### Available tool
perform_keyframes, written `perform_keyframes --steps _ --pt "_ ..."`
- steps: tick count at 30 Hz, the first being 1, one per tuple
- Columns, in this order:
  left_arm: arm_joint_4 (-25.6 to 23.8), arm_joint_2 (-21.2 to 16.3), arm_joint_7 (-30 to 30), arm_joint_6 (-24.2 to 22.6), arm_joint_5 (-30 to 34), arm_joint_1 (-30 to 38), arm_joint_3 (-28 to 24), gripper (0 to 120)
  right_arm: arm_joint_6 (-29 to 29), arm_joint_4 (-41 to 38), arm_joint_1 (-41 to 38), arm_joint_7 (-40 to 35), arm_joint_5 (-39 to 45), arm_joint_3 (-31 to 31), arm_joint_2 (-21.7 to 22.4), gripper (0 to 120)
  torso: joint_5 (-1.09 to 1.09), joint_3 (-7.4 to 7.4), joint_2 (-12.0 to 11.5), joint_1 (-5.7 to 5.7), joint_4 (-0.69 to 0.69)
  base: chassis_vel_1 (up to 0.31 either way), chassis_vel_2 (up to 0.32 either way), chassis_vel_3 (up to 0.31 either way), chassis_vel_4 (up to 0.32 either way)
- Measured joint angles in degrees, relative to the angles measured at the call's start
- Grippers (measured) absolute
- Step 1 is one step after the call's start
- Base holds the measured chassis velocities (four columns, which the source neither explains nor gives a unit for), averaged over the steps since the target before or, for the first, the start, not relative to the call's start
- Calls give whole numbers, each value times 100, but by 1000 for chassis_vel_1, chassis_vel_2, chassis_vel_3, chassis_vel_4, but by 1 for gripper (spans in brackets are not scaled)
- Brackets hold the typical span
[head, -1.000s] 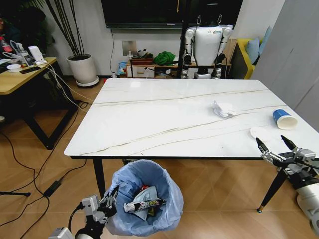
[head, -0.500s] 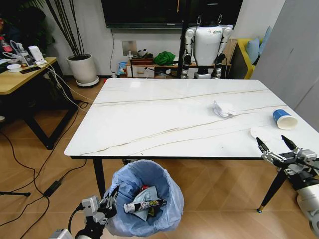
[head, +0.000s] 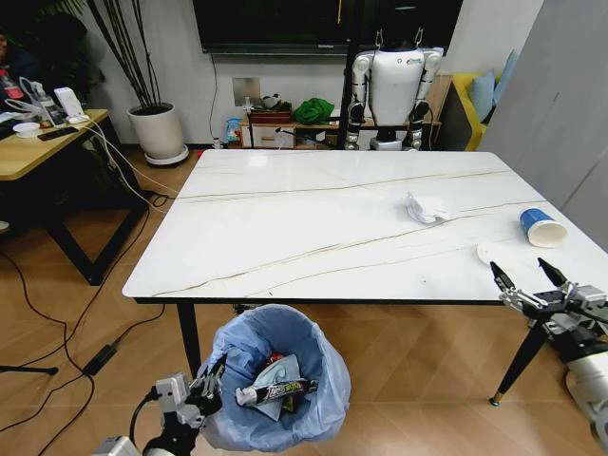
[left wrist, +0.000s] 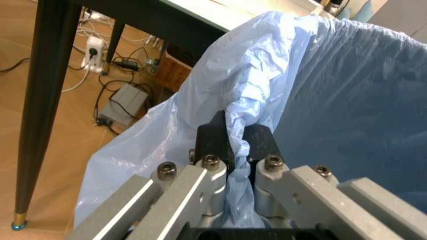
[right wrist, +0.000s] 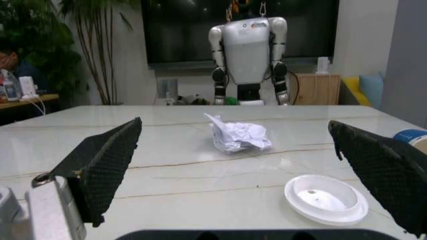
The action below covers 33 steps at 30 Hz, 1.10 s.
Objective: Pick up the trash bin and place the trash from the table into it.
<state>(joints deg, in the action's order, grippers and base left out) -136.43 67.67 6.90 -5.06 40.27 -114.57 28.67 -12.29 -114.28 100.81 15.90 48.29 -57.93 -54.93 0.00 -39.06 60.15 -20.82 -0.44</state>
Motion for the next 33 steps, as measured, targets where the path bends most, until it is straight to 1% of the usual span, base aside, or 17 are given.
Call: perform_keyframes --steps 19,33 --pt "30 17 3 -4 1 12 -28 0 -10 100 -19 43 41 4 -15 100 0 0 0 0 -1 0 0 0 0" --pt "30 38 6 -9 -11 5 -43 0 -34 107 -8 85 42 2 -15 100 1 0 0 1 0 -58 -59 64 57"
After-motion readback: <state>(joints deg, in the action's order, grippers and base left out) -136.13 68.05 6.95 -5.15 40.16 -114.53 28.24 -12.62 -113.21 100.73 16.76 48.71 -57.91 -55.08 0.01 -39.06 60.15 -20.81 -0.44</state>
